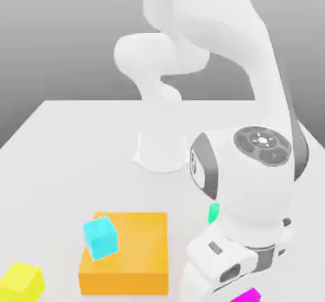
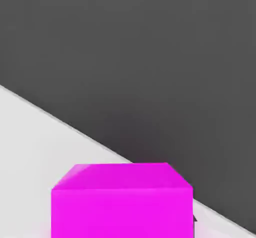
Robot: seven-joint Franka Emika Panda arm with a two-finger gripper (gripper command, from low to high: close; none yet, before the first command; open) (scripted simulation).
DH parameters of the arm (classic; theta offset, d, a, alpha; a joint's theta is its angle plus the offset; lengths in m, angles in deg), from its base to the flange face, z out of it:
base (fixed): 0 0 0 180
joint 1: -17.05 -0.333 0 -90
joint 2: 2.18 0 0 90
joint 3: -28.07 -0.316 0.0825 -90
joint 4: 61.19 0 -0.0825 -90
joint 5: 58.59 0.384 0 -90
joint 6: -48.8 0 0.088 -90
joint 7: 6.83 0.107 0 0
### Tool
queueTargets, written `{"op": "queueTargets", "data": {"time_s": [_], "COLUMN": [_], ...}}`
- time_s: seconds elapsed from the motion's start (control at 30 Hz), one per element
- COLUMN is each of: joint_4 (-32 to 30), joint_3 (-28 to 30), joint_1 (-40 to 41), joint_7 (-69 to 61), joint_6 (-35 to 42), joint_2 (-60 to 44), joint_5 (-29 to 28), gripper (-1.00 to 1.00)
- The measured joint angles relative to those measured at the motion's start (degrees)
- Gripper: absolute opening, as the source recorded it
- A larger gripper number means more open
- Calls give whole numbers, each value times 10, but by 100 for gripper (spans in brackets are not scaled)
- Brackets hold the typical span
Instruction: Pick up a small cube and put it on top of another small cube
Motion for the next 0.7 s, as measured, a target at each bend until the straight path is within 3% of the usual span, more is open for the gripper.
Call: {"op": "queueTargets", "data": {"time_s": [0.4,0.57,0.6,0.7], "joint_4": [-166,-198,-201,-201], "joint_3": [110,109,108,108], "joint_1": [128,142,142,142], "joint_7": [210,224,222,222], "joint_6": [82,4,-11,-11], "joint_2": [249,202,190,190], "joint_5": [3,18,22,22], "gripper": [-100,-100,100,100]}}
